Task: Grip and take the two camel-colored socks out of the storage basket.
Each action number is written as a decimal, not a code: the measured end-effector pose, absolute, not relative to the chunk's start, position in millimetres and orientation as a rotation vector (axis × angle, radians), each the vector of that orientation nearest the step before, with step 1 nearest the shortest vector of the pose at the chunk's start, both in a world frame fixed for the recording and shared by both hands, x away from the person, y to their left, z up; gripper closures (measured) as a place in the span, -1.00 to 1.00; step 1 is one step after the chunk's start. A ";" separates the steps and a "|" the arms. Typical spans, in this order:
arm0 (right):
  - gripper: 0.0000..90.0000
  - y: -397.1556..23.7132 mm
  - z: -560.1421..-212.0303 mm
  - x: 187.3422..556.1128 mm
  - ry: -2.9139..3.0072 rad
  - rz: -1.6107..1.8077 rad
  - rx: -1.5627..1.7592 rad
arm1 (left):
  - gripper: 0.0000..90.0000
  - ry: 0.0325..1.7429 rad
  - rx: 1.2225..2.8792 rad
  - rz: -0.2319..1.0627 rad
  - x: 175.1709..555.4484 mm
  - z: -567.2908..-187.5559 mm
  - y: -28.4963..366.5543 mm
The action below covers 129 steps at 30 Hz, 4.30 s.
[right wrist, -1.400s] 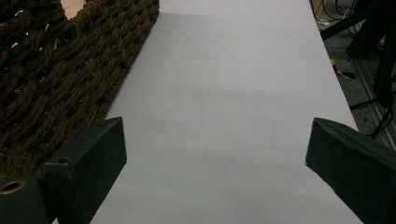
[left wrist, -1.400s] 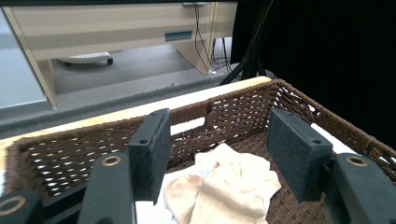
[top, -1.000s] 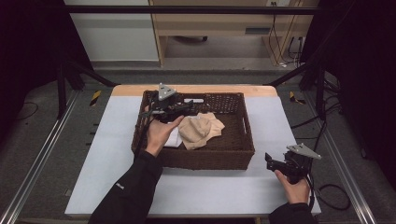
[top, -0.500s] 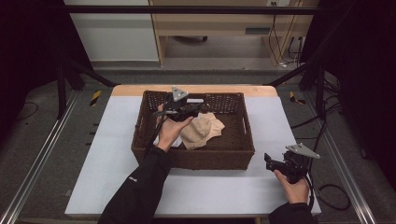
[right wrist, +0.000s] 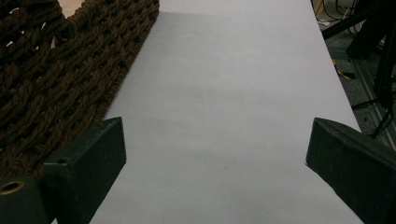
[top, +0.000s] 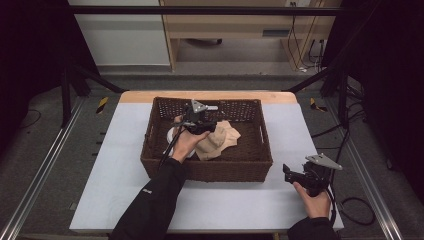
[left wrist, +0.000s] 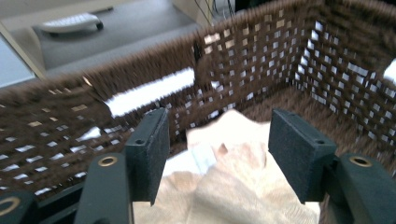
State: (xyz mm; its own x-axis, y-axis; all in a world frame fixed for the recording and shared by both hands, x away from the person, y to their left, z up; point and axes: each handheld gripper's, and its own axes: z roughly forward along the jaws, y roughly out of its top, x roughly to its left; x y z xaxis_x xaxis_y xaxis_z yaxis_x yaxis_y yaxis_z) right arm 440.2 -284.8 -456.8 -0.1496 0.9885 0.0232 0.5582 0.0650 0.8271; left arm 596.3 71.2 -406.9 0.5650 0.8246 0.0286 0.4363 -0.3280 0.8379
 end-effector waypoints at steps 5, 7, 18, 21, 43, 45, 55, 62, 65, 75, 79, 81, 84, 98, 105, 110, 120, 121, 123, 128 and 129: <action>-0.89 -284.7 -456.9 440.2 1.773 0.959 1.545 | -0.20 1.030 2.009 0.563 600.3 -415.8 70.3; -0.89 -284.5 -457.2 440.5 1.775 0.958 1.545 | -0.22 1.032 2.032 0.564 601.1 -418.5 69.9; -0.88 -283.1 -458.1 441.2 1.788 0.945 1.550 | -0.24 1.075 2.124 0.524 604.6 -430.8 69.0; -0.88 -283.2 -458.6 441.7 1.792 0.941 1.542 | -0.09 1.066 2.140 0.514 603.4 -431.1 67.2; -0.88 -283.7 -458.2 441.1 1.793 0.936 1.554 | 0.89 1.033 2.040 0.438 587.2 -404.4 71.7; -0.88 -283.4 -457.9 440.7 1.792 0.938 1.553 | 0.89 1.001 2.025 0.460 582.6 -400.6 72.5; -0.88 -284.6 -457.9 441.2 1.790 0.937 1.548 | 0.89 0.886 1.870 0.552 560.5 -356.6 88.1; -0.88 -284.4 -457.5 440.5 1.785 0.940 1.549 | 0.89 0.842 1.812 0.570 544.2 -328.9 96.0; -0.88 -284.8 -457.4 440.6 1.783 0.940 1.547 | 0.89 0.828 1.788 0.571 537.6 -320.2 99.1; -0.88 -284.7 -457.1 440.1 1.783 0.939 1.551 | 0.89 0.762 1.748 0.573 505.8 -292.6 107.6; -0.88 -284.4 -456.9 439.5 1.781 0.935 1.553 | 0.89 0.731 1.736 0.568 488.5 -283.2 111.8; -0.88 -284.4 -456.9 439.4 1.782 0.934 1.551 | 0.89 0.719 1.735 0.566 480.2 -280.0 114.4; -0.88 -284.3 -457.0 439.4 1.784 0.932 1.548 | 0.89 0.699 1.726 0.560 467.3 -275.6 119.5; -0.88 -285.4 -456.1 437.2 1.778 0.932 1.551 | 0.90 0.653 1.721 0.552 419.4 -277.3 145.0; -0.88 -284.8 -456.5 436.9 1.780 0.933 1.556 | 0.90 0.631 1.748 0.553 396.8 -291.8 155.9; -0.88 -285.0 -456.5 436.2 1.777 0.936 1.560 | 0.90 0.641 1.761 0.521 388.3 -308.4 159.7; -0.88 -285.1 -456.4 435.8 1.778 0.933 1.559 | 0.90 0.662 1.819 0.440 377.0 -350.6 162.8; -0.88 -285.1 -456.4 435.7 1.777 0.933 1.559 | 0.90 0.666 1.824 0.429 376.2 -354.9 162.6; -0.88 -284.9 -456.7 436.0 1.779 0.932 1.562 | 0.90 0.673 1.843 0.410 374.9 -364.3 161.4; -0.88 -284.7 -457.7 436.3 1.782 0.930 1.565 | 0.90 0.697 1.893 0.369 374.4 -387.4 157.9; -0.88 -284.3 -458.0 436.2 1.784 0.927 1.568 | 0.90 0.700 1.899 0.369 374.7 -390.2 157.3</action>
